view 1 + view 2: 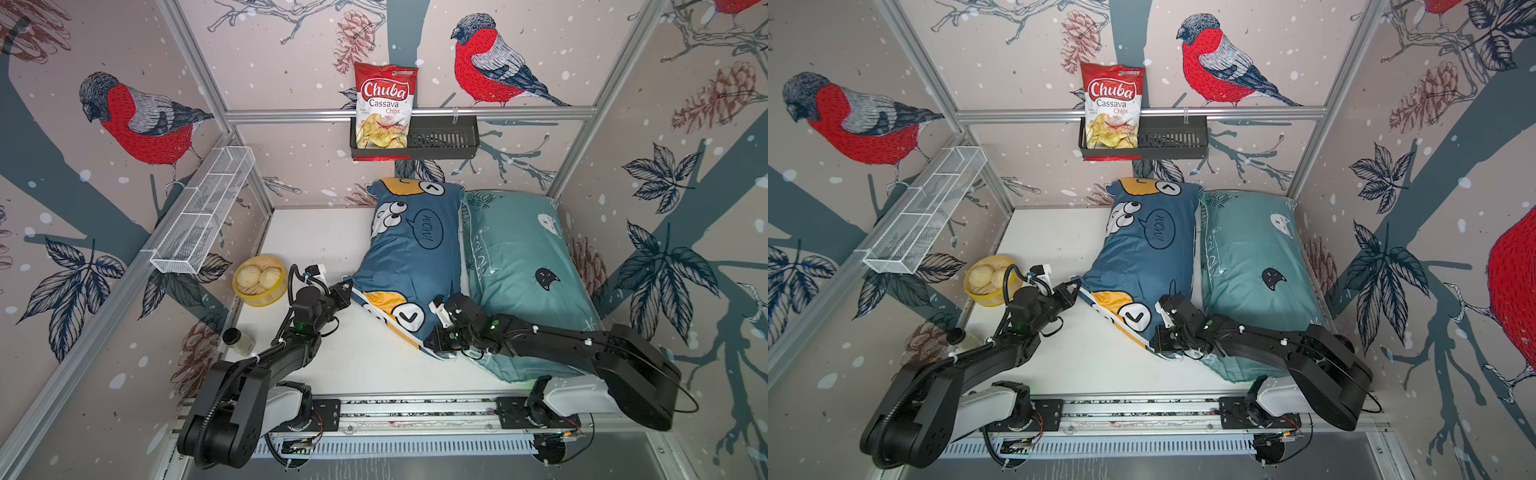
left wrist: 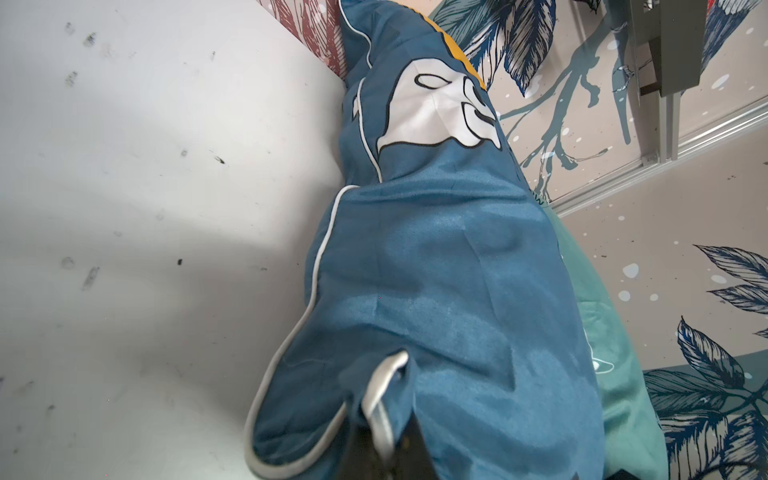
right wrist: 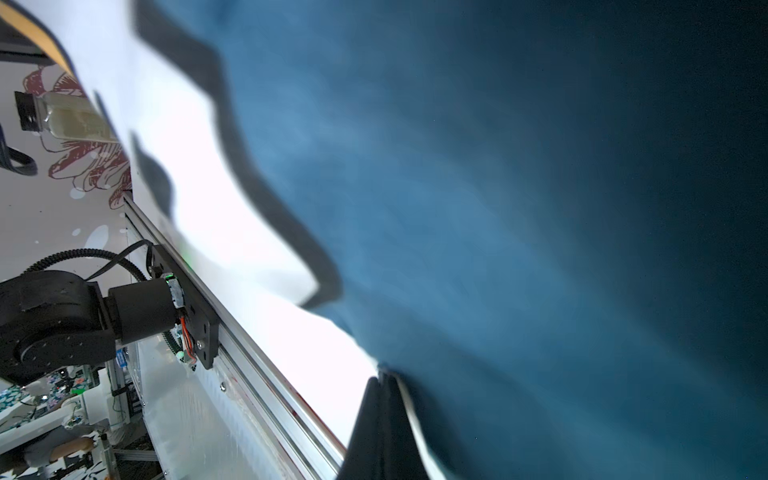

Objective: Zip up pillowcases
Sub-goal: Zip the zipper on the pillowcase.

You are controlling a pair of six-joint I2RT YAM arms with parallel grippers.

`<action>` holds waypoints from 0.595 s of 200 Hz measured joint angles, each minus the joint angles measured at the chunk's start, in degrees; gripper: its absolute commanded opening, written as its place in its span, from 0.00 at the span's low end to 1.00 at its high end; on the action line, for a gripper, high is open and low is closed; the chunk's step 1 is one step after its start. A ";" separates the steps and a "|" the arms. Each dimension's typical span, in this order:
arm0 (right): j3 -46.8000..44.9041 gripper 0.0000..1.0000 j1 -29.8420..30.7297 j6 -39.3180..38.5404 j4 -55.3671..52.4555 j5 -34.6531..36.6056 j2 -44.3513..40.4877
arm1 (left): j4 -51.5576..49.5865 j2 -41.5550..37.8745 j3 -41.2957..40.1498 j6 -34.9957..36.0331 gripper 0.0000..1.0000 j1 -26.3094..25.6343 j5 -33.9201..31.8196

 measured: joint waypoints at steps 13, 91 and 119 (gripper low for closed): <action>-0.63 0.00 -0.20 0.24 -0.81 0.15 -1.16 | 0.22 0.48 0.39 0.24 0.00 0.72 0.02; -6.08 0.00 -3.21 3.43 -6.67 1.90 -8.87 | 0.48 2.62 2.12 1.53 0.00 4.31 -0.42; -7.19 0.00 -4.15 4.50 -7.43 2.43 -9.77 | 0.35 3.02 2.93 2.08 0.00 4.98 -0.35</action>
